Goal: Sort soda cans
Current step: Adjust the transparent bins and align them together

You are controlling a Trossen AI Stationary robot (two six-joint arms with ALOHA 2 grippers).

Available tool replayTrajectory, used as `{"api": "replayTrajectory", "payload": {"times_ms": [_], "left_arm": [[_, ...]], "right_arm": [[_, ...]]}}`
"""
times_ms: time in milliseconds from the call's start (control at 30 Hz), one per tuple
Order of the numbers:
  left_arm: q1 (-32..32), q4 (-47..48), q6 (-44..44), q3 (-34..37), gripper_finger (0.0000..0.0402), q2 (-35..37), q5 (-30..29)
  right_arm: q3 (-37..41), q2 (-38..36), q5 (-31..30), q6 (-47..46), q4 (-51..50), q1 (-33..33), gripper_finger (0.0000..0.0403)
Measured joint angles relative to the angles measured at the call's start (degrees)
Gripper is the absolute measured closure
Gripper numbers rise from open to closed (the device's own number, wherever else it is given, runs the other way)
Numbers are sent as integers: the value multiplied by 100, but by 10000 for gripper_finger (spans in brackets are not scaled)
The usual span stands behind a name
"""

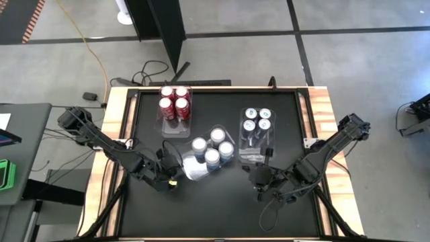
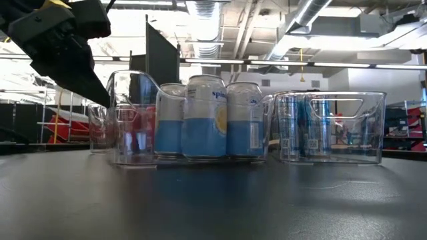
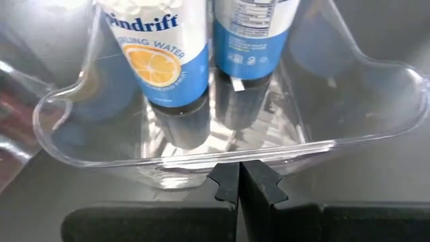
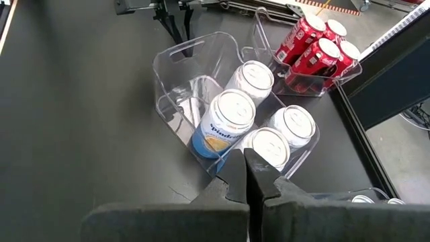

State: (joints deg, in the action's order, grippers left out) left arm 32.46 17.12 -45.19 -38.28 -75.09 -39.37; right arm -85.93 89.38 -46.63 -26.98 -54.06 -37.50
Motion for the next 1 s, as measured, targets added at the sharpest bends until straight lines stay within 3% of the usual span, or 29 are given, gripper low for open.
{"api": "replayTrajectory", "payload": {"times_ms": [633,833,1000], "left_arm": [[-104,-733,806,24,400,-2,632],[-99,-349,585,17,388,0,962],[-97,695,-187,15,387,0,1420]], "right_arm": [[0,0,0,-2,6,0,400],[0,0,1,-2,18,-2,400],[-1,0,3,-2,18,-2,400]]}}
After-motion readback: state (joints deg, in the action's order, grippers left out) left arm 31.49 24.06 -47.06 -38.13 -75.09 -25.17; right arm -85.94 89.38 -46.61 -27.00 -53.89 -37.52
